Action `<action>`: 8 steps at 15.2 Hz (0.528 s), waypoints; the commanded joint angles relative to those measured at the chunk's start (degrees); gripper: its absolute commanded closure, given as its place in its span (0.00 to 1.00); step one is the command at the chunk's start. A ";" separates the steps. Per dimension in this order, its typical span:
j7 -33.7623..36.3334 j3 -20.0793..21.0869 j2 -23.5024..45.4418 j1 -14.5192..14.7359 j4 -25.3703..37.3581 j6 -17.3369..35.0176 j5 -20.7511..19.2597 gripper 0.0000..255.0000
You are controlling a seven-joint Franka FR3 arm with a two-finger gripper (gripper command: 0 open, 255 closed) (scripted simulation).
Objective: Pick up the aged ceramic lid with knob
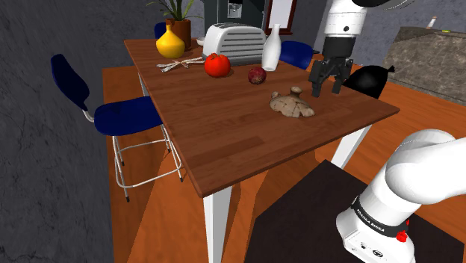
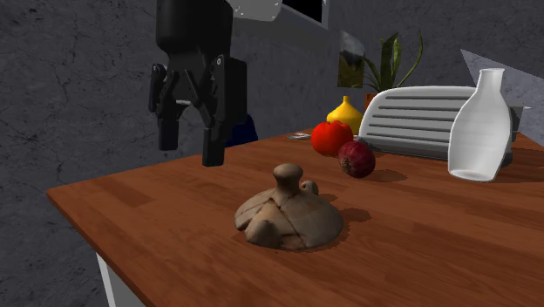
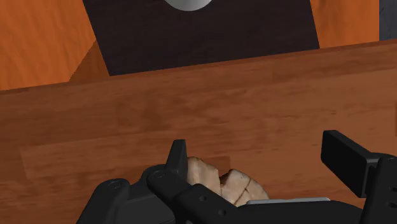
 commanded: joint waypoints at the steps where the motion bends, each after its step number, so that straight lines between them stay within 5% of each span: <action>1: 0.00 0.00 0.00 0.00 0.00 0.00 0.00 0.00; 8: 1.91 -3.46 17.28 -2.06 11.20 4.66 1.54 0.00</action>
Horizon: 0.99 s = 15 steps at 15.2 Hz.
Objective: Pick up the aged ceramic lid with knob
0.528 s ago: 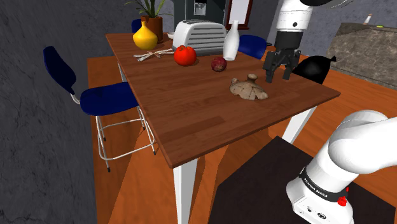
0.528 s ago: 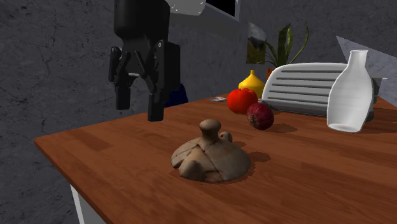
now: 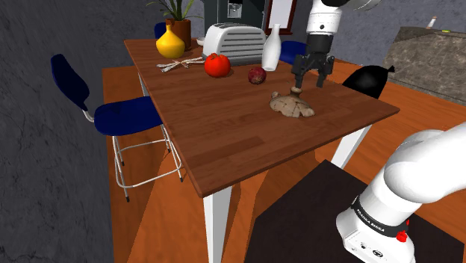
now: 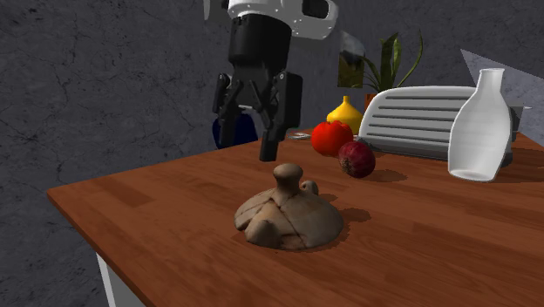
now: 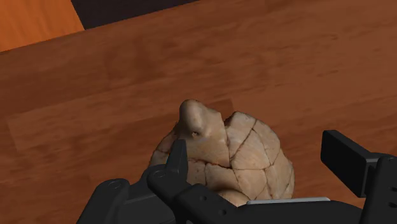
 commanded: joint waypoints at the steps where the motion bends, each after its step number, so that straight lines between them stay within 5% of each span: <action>1: 0.35 -1.15 4.76 -0.60 3.69 0.62 0.56 0.00; 6: 0.97 -3.43 14.83 -1.73 12.09 1.27 2.47 0.00; 15: 0.39 -3.52 15.36 -1.78 6.76 7.08 2.54 0.00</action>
